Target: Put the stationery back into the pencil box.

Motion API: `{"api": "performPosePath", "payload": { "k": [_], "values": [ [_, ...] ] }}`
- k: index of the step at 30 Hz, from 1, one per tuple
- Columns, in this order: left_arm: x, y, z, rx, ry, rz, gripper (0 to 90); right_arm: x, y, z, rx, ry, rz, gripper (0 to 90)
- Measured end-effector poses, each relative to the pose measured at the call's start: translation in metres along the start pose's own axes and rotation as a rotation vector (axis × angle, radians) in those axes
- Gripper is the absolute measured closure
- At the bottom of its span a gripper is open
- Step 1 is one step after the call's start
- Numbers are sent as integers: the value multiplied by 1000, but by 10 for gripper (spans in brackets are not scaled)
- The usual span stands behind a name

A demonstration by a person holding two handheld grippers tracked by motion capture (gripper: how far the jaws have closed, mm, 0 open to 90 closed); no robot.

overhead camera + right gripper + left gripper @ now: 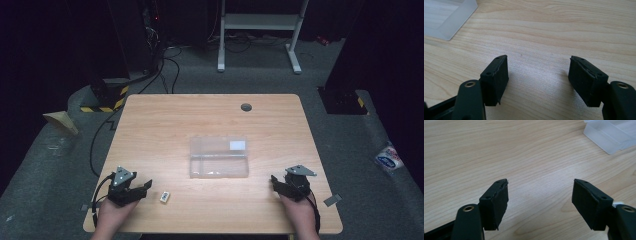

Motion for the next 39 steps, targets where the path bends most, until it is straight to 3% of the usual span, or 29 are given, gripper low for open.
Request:
{"api": "performPosePath", "payload": {
  "k": [9, 18, 22, 26, 35, 39],
  "values": [
    [0, -17, -4, -20, -13, 27, 305, 0, 0, 0, 3, 0, -3, 320],
    [-6, -40, 0, -42, 16, 58, 288, -1, 0, -1, 5, 1, -8, 321],
    [-4, -48, 1, -56, 5, 62, 289, -1, 0, -1, 4, -1, -6, 322],
    [-6, -55, 6, -57, 31, 85, 292, -1, 0, -1, 4, -1, -6, 322],
    [-8, -60, 9, -56, 66, 115, 396, -1, 0, -1, 4, -1, -6, 322],
    [-8, -66, 13, -83, 77, 121, 450, 0, 0, 0, 5, -2, -4, 322]
  ]
}}
Point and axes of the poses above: each handheld gripper's, and its own axes: x roughly backward along the jaws, z roughly out of its underside, y roughly to its left, the point moved 3 cm from there along -x, roughly forward along the jaws, and after that the axes turned 2 degrees about -z, right-handed, at the moved point
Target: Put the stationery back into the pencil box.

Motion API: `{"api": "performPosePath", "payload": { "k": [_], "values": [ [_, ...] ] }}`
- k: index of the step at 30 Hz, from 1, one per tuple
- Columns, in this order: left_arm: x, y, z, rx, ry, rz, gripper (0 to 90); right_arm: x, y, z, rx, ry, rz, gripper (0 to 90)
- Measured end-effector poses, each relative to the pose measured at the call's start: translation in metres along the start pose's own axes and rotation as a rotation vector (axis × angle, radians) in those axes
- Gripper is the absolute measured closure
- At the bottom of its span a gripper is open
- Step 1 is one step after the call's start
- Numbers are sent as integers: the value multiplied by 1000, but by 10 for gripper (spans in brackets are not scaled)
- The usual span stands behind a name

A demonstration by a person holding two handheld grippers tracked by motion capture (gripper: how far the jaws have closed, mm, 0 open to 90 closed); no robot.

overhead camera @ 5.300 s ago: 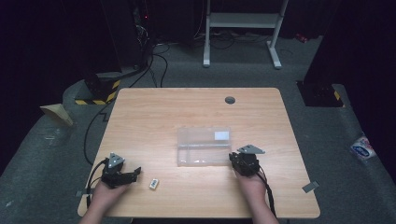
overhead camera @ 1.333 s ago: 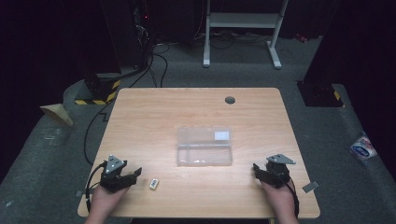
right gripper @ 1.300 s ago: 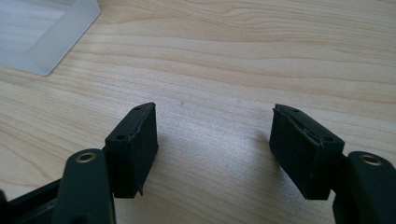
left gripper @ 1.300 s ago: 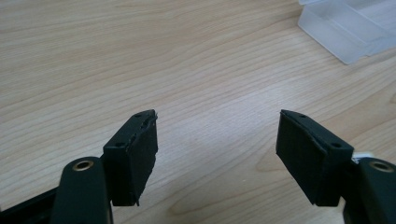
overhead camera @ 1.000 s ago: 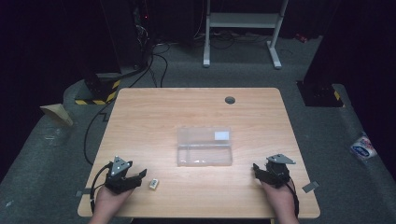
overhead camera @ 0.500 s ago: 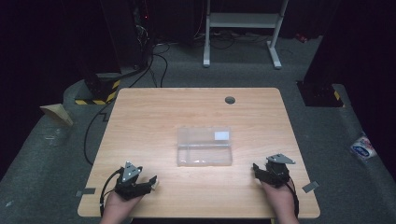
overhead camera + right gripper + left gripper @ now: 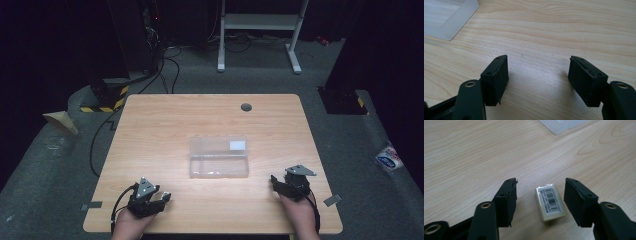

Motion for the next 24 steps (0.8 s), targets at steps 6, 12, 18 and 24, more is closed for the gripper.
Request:
{"api": "performPosePath", "payload": {
  "k": [6, 12, 18, 24],
  "values": [
    [2, -4, 4, -39, 20, 18, 547, 0, 0, 0, -1, 0, -1, 322],
    [-1, -3, 2, -52, 8, 20, 628, 0, 0, 0, 1, 2, -2, 322],
    [1, 1, 4, -42, 7, 22, 673, 0, 0, 0, 1, 2, 0, 322],
    [0, 4, 3, -53, 2, 16, 676, 0, 0, 0, -1, 0, 0, 322]
  ]
}}
Point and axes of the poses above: each handheld gripper's, and its own axes: x roughly backward along the jaws, z roughly out of its underside, y roughly to its left, the point moved 3 cm from there along -x, roughly forward along the jaws, and after that the axes turned 2 degrees about -z, right-handed, at the moved point
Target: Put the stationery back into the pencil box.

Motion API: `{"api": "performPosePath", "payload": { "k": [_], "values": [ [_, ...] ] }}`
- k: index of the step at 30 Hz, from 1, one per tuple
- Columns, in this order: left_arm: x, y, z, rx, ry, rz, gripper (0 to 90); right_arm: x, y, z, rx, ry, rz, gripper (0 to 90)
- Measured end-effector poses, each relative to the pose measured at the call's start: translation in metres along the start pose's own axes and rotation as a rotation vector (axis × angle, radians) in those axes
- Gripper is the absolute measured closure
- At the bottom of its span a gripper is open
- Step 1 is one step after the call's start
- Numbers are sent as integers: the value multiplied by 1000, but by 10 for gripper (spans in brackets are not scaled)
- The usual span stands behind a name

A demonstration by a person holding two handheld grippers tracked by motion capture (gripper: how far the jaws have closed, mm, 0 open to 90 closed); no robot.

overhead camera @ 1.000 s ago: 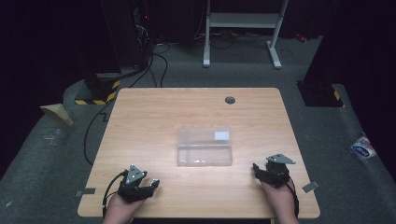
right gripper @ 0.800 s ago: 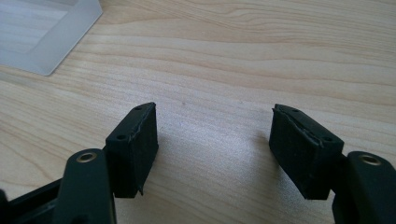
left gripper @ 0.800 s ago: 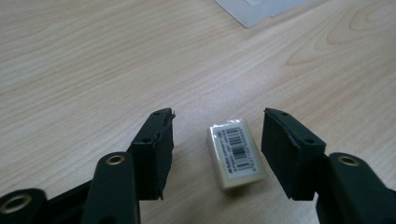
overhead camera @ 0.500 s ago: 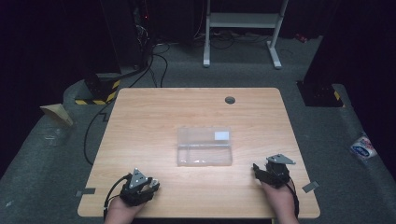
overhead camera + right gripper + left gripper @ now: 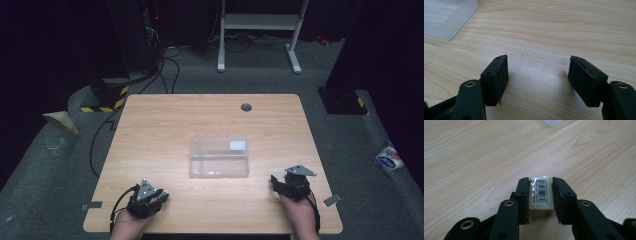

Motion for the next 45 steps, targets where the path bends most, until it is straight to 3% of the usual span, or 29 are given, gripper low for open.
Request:
{"api": "performPosePath", "payload": {
  "k": [5, 16, 25, 35, 45],
  "values": [
    [-1, 0, 0, -5, -8, 9, 677, 0, 0, 0, 1, 0, 0, 322],
    [4, 4, -3, 27, -51, -8, 677, 0, 0, 0, 1, -1, 2, 322],
    [1, 2, -10, 18, -78, -5, 677, 1, 0, 1, -4, 0, 2, 322],
    [-4, 3, -17, 58, -102, -12, 677, 1, 0, 1, -3, -1, 2, 322],
    [-8, -5, -26, 24, -120, -22, 677, 1, 0, 1, 1, 1, -4, 323]
  ]
}}
Point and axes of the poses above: each handheld gripper's, and its own axes: x roughly backward along the jaws, z roughly out of its underside, y roughly to its left, the point moved 3 cm from there along -x, roughly forward along the jaws, and after that the axes turned 2 degrees about -z, right-handed, at the moved point
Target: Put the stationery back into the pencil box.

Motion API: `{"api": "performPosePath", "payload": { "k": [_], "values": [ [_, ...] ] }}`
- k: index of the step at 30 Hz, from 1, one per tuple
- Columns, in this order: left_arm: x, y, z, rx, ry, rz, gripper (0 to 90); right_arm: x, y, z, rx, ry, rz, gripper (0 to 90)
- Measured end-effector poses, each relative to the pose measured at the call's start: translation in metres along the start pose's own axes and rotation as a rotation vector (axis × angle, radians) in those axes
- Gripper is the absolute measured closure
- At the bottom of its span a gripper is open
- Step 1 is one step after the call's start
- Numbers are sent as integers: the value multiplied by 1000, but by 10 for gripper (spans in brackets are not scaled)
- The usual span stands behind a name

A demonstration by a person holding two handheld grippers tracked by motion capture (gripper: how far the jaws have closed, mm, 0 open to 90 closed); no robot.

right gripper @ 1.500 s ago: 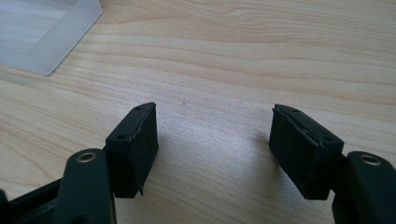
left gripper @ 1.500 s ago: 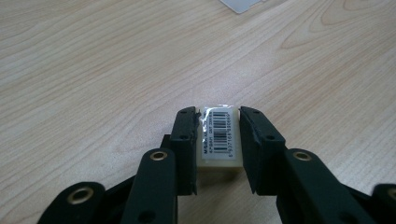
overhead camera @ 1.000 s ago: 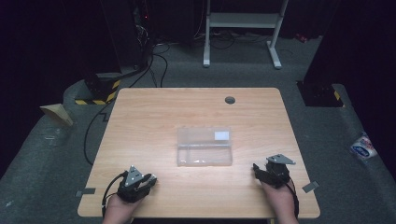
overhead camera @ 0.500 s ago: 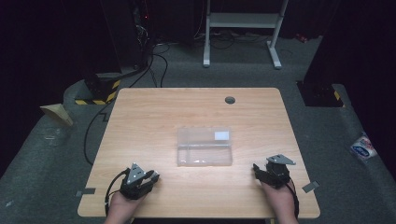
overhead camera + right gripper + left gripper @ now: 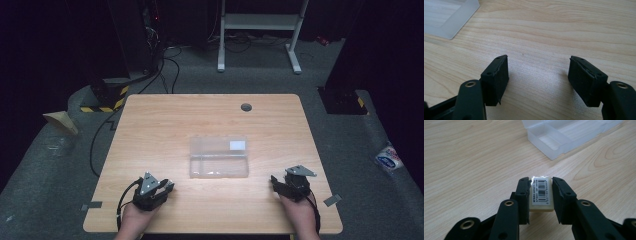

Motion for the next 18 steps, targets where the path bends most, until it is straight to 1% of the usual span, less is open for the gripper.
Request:
{"api": "performPosePath", "payload": {
  "k": [2, 4, 8, 12, 16, 17, 18],
  "values": [
    [-1, -1, -1, 5, 0, 5, 677, 0, 0, 0, 0, -1, 0, 323],
    [-2, 0, -2, 2, -2, 6, 677, 0, 0, 0, 1, -2, 1, 323],
    [-4, 1, -7, 8, -16, 7, 677, 0, 0, 0, 0, 0, 1, 323],
    [-8, 1, -11, 0, -15, 21, 677, 0, 0, 0, -3, 1, 2, 324],
    [-10, 2, -13, -4, -15, 22, 677, 0, 1, 0, -2, -2, 4, 324],
    [-10, 1, -13, 9, -21, 21, 677, 0, 0, 0, 1, -3, 5, 324],
    [-9, 2, -14, 9, -21, 22, 677, 0, 1, 0, -1, -2, 5, 324]
  ]
}}
Point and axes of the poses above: each handheld gripper's, and its own axes: x roughly backward along the jaws, z roughly out of its underside, y roughly to its left, the point moved 3 cm from there along -x, roughly forward along the jaws, and after that the axes turned 2 degrees about -z, right-handed, at the moved point
